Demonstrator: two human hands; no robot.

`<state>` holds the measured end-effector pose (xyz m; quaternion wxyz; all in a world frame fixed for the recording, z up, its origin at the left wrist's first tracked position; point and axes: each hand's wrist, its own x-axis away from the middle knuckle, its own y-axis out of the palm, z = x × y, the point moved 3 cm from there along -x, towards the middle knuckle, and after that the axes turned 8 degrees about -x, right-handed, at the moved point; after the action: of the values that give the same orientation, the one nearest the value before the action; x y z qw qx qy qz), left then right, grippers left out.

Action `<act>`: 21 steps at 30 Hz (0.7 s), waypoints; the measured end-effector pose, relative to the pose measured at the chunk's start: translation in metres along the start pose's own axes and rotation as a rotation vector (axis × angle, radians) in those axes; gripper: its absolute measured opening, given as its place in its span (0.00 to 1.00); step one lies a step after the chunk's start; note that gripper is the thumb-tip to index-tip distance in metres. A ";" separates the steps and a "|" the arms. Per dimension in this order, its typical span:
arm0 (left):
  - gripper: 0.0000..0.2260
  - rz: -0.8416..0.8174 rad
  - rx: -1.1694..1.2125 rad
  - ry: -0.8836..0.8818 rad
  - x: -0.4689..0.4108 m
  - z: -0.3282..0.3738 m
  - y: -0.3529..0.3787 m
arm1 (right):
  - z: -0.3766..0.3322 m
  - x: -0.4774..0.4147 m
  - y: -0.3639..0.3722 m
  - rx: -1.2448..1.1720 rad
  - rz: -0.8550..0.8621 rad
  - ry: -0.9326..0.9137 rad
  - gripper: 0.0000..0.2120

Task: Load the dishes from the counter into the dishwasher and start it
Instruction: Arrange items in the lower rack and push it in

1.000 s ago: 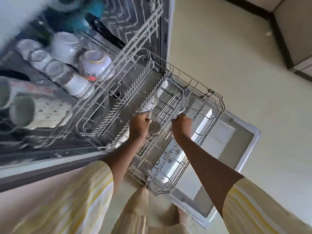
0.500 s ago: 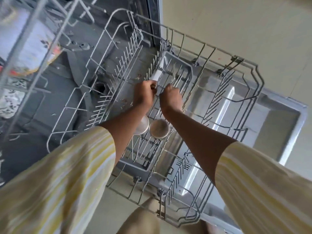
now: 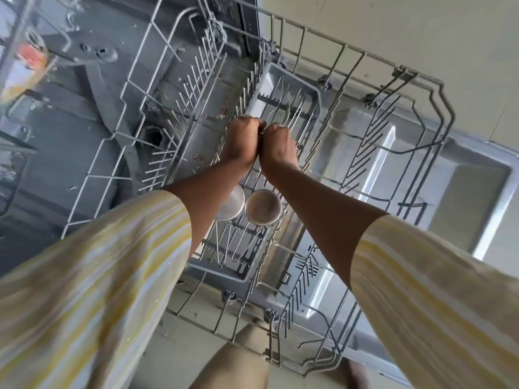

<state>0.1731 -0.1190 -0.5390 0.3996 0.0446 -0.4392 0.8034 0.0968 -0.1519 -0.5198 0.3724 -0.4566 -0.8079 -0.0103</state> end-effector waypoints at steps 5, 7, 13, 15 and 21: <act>0.10 -0.085 0.038 -0.066 0.001 0.002 -0.004 | 0.003 0.010 -0.003 0.038 -0.048 -0.136 0.16; 0.13 -0.057 0.035 -0.106 0.002 0.005 -0.005 | 0.003 0.012 -0.005 0.068 -0.069 -0.177 0.16; 0.11 0.019 -0.048 -0.114 0.014 -0.006 -0.003 | 0.003 0.004 -0.005 -0.036 -0.014 -0.094 0.21; 0.14 -0.007 -0.137 -0.029 0.015 -0.007 -0.005 | 0.005 0.002 -0.005 -0.087 0.020 -0.068 0.21; 0.11 0.008 -0.515 0.062 0.023 -0.006 -0.011 | 0.012 0.014 -0.015 0.201 0.026 -0.286 0.16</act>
<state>0.1666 -0.0974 -0.5253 0.4081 -0.0852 -0.6171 0.6674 0.0745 -0.1458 -0.5154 0.2973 -0.4243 -0.8437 0.1405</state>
